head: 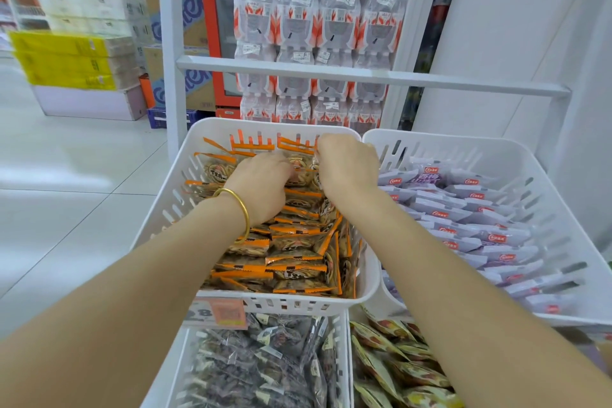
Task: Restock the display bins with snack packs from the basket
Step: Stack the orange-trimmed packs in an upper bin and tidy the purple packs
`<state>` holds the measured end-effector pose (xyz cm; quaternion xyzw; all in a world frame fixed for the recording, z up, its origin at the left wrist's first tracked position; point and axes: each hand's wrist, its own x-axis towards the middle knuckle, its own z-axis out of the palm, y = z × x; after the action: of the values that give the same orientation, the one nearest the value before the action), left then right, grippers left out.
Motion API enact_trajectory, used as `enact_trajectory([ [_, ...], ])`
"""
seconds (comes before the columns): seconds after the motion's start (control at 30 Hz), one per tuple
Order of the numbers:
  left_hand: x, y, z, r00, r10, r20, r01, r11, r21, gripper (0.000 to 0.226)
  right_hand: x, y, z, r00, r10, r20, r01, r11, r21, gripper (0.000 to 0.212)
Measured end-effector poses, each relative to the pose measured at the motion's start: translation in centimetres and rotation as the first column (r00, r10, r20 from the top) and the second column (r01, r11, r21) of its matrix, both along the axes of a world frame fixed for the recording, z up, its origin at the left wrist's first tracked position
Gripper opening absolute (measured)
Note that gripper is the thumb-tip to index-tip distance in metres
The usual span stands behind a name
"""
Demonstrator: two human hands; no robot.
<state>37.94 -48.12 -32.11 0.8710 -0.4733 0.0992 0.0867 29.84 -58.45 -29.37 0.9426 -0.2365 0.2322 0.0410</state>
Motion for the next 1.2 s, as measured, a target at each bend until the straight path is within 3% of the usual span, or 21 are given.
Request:
enact_trajectory([
  [0.13, 0.1, 0.9, 0.2, 0.998, 0.065, 0.027, -0.067, 0.995, 0.077, 0.053, -0.2, -0.4, -0.4, 0.997, 0.014, -0.079, -0.009, 0.998, 0.069, 0.015],
  [0.27, 0.2, 0.7, -0.4, 0.996, 0.062, 0.063, -0.062, 0.998, -0.013, 0.031, -0.5, -0.3, -0.4, 1.0, -0.028, 0.004, 0.028, 0.998, 0.058, 0.02],
  [0.43, 0.2, -0.6, -1.1, 0.992, 0.063, 0.11, -0.058, 0.997, -0.05, 0.018, 0.2, -0.1, -0.4, 0.999, -0.026, -0.024, 0.029, 0.993, 0.115, 0.019],
  [0.57, 0.8, -0.3, -1.7, 0.998, 0.032, -0.058, -0.046, 0.967, -0.252, 0.007, -0.6, -1.0, -0.4, 0.999, -0.034, 0.043, 0.029, 0.993, 0.11, 0.016],
  [0.7, 0.7, 0.4, -1.2, 0.998, -0.027, -0.054, 0.012, 0.965, -0.263, 0.005, -0.6, -0.6, 0.1, 0.998, -0.036, 0.059, 0.033, 0.998, 0.051, 0.021],
  [0.93, 0.8, 0.0, -1.8, 0.998, 0.033, -0.058, -0.039, 0.993, -0.113, 0.017, 0.2, 0.1, -0.6, 0.994, -0.001, -0.111, 0.006, 0.999, 0.042, 0.019],
  [1.07, 1.0, 0.6, -1.9, 0.998, -0.031, -0.055, 0.02, 0.982, -0.188, 0.016, -0.5, -0.1, -0.2, 0.997, -0.024, -0.074, 0.026, 0.999, 0.036, 0.021],
  [1.2, 0.9, 0.9, -2.1, 0.999, 0.026, -0.028, -0.031, 0.977, -0.212, 0.017, -0.1, 1.2, -0.1, 0.997, -0.041, -0.073, 0.045, 0.998, 0.049, 0.021],
])
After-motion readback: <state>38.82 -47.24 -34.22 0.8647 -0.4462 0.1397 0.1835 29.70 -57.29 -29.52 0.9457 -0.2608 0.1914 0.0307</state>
